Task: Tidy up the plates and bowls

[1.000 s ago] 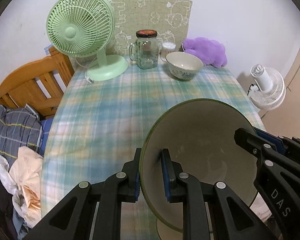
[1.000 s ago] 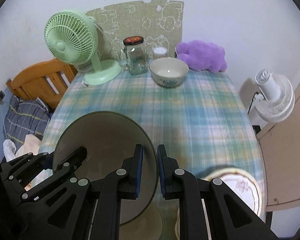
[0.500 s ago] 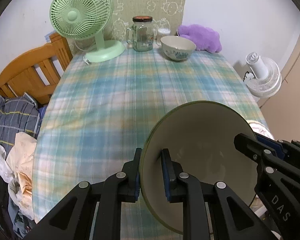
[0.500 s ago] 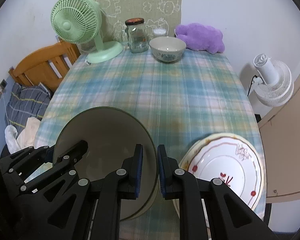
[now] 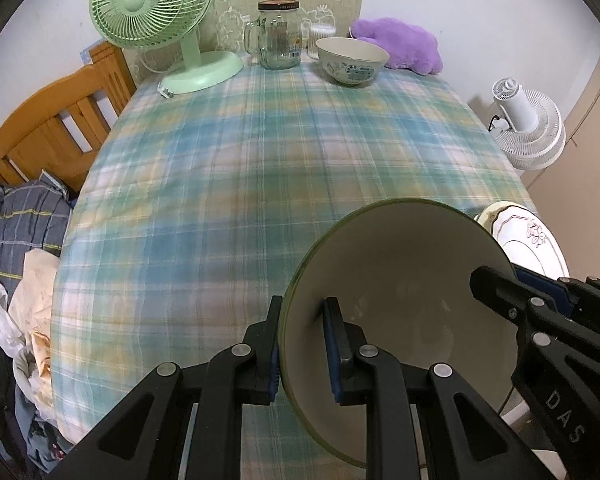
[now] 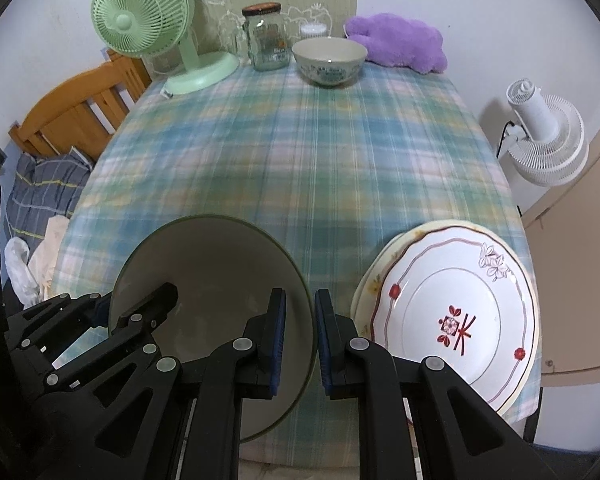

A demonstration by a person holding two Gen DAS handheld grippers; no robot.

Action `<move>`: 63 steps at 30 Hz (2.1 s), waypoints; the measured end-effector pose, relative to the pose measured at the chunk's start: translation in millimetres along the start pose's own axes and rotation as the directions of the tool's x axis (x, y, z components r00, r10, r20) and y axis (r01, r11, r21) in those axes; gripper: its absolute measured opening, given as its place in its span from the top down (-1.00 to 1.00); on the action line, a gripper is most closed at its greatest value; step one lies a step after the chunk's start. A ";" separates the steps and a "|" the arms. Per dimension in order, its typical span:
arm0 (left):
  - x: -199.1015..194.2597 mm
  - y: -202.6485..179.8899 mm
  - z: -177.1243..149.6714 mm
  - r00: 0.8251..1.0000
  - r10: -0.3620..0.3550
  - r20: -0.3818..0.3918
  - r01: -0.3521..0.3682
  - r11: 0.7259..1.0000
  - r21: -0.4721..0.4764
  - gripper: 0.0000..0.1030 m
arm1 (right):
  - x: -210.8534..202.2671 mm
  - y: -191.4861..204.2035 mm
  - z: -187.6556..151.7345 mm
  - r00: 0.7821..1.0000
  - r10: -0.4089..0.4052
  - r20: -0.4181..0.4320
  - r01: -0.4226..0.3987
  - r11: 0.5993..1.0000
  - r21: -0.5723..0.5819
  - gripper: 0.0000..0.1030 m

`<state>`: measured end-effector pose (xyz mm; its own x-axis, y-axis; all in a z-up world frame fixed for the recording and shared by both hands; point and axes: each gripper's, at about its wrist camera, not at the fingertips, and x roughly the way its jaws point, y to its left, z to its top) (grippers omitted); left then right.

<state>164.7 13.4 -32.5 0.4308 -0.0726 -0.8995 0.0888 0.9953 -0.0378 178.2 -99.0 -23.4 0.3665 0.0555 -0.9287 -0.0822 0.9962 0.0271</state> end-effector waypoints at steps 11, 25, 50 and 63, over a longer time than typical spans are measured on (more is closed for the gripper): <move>16.5 3.2 0.5 0.999 0.015 -0.046 -0.015 1.000 -0.014 0.68 | 16.4 1.9 1.8 0.999 0.005 -0.040 -0.005 1.000 0.006 0.65; 26.4 -4.9 1.6 0.996 0.067 -0.054 -0.069 0.997 -0.039 0.63 | 27.7 -3.7 5.6 0.999 0.017 -0.034 -0.019 0.998 -0.054 0.66; -26.9 -0.9 31.6 0.995 -0.059 0.085 0.058 0.998 0.011 -0.72 | -23.9 9.4 27.5 0.992 0.022 0.120 -0.025 0.999 0.027 -0.36; -38.0 -21.6 92.2 0.980 -0.053 0.190 0.054 0.999 0.000 -0.90 | -42.7 -15.3 88.0 0.975 0.018 0.221 -0.023 1.000 0.020 -0.68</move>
<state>229.1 -11.2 42.7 0.5885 -0.1360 -0.7970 0.1116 0.9900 -0.0865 245.4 -110.8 48.4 0.5604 0.0863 -0.8237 -0.0719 0.9959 0.0554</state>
